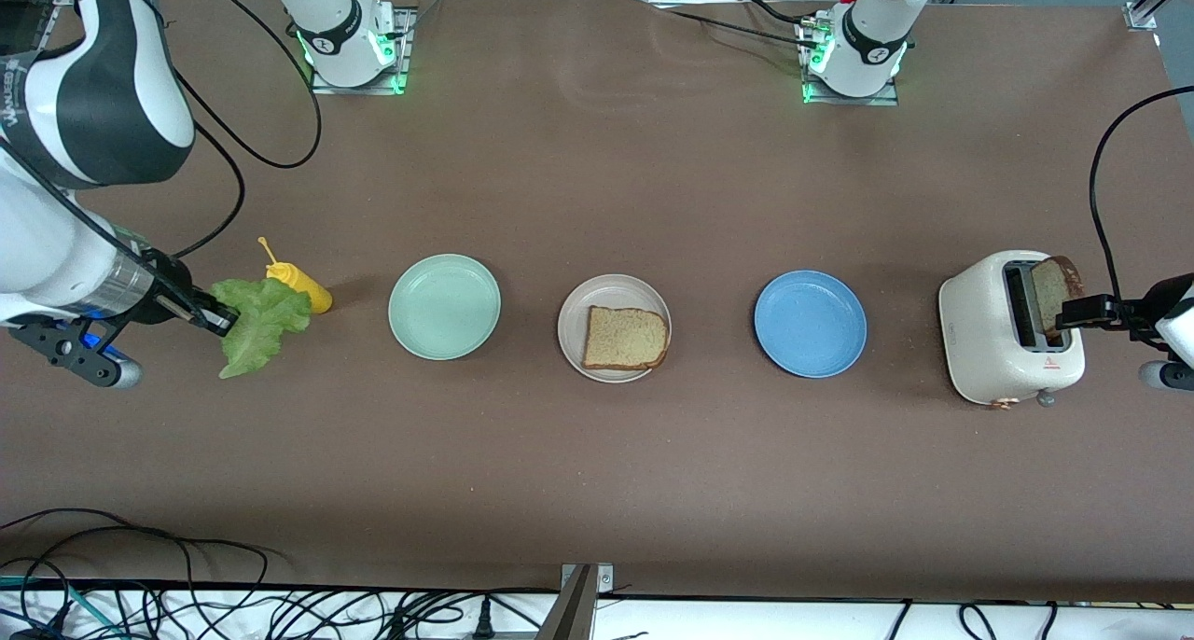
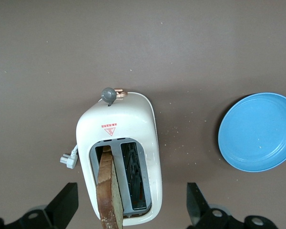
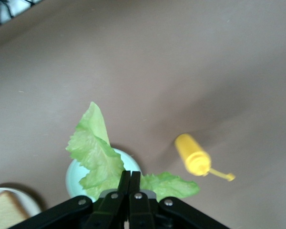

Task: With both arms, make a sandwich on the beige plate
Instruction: 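Lower the lettuce onto the toast on the beige plate with the right gripper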

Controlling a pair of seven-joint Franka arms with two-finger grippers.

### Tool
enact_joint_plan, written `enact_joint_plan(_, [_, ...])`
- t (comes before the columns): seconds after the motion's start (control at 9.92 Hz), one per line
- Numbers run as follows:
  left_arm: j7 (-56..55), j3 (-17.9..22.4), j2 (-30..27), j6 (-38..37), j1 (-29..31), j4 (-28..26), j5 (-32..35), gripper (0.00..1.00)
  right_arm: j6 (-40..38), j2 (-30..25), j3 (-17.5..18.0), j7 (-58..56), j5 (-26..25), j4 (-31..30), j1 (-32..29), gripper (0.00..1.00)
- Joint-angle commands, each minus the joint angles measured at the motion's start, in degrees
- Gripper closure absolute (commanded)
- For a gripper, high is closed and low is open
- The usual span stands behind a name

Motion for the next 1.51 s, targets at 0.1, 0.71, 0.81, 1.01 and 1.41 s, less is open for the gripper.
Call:
enact_joint_plan(0.1, [0.5,-0.5,-0.3,0.3,0.3,-0.5,1.6,0.00,8.0,4.6,3.9,22.4,0.9,2.0,5.3,1.00])
enact_joint_plan(0.71, [0.5,-0.5,-0.4,0.2,0.2,-0.6,1.7,0.00,32.4,14.7,3.8,50.1,19.8,2.0,16.7,1.00])
enact_joint_plan(0.81, [0.5,-0.5,-0.3,0.2,0.2,-0.6,1.7,0.00,36.1,16.6,3.8,53.0,20.4,2.0,18.2,1.00])
enact_joint_plan(1.01, [0.5,-0.5,-0.3,0.3,0.2,-0.6,1.7,0.00,41.8,19.9,3.8,56.1,20.9,2.0,20.9,1.00])
enact_joint_plan(1.41, [0.5,-0.5,-0.3,0.3,0.2,-0.6,1.8,0.00,44.4,21.8,3.8,56.5,30.4,-0.4,21.9,1.00])
